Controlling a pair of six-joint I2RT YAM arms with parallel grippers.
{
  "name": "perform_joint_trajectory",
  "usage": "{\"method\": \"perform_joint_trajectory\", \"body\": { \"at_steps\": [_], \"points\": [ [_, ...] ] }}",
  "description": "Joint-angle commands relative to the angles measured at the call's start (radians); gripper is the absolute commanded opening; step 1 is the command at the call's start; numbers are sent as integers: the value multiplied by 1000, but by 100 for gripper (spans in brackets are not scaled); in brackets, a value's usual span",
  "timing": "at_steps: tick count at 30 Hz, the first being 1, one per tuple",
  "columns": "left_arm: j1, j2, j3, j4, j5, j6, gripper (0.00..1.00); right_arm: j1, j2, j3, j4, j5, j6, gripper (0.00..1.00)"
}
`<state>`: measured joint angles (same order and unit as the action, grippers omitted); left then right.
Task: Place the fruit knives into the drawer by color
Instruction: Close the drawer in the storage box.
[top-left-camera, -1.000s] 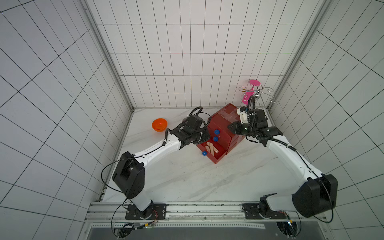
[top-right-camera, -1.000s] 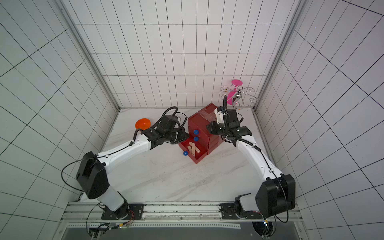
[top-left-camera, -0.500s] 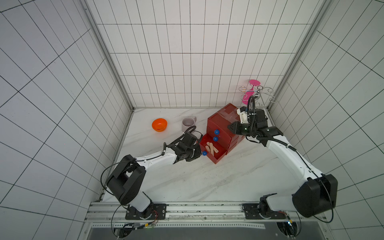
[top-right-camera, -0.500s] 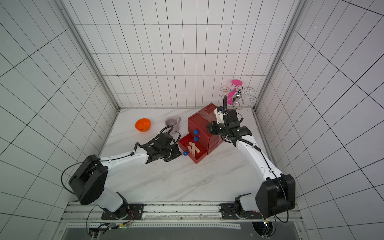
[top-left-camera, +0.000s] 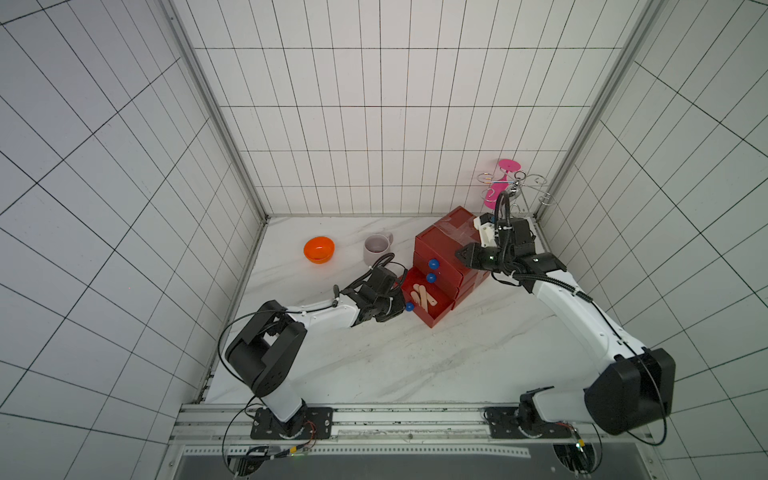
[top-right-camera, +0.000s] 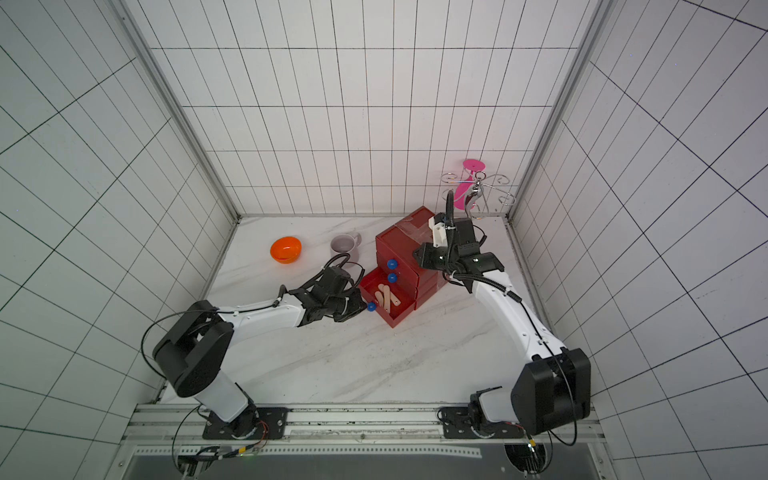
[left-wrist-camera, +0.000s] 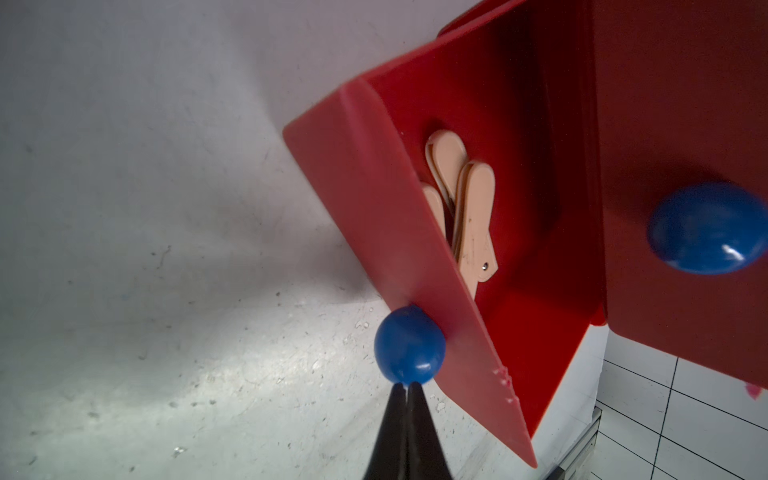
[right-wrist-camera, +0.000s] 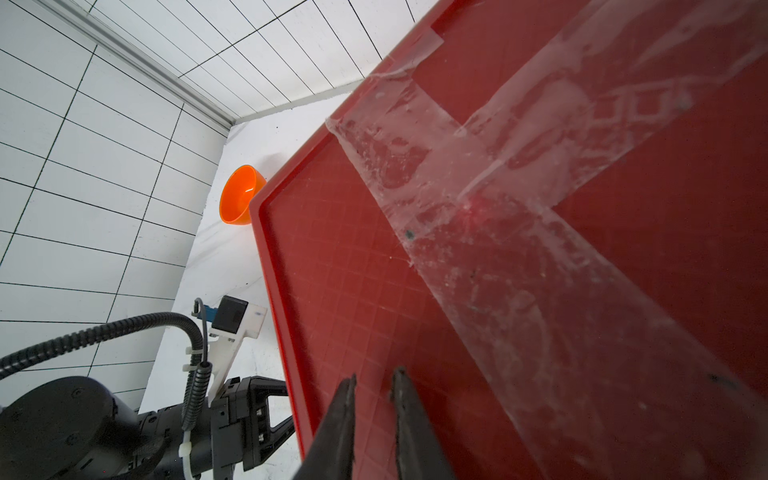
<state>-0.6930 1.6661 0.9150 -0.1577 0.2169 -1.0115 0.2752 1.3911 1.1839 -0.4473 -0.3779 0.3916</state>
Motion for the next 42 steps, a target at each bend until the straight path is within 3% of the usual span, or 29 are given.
{"method": "perform_joint_trajectory", "body": {
  "at_steps": [1, 25, 42],
  "points": [
    [1, 28, 35, 39, -12, -7, 0, 10, 119, -127, -450, 20, -6, 20],
    [-10, 196, 213, 62, 27, -1, 0, 9, 146, -125, -454, 20, -24, 20],
    [-15, 288, 271, 197, 59, -47, 0, 5, 158, -134, -451, 16, -32, 20]
  ]
}}
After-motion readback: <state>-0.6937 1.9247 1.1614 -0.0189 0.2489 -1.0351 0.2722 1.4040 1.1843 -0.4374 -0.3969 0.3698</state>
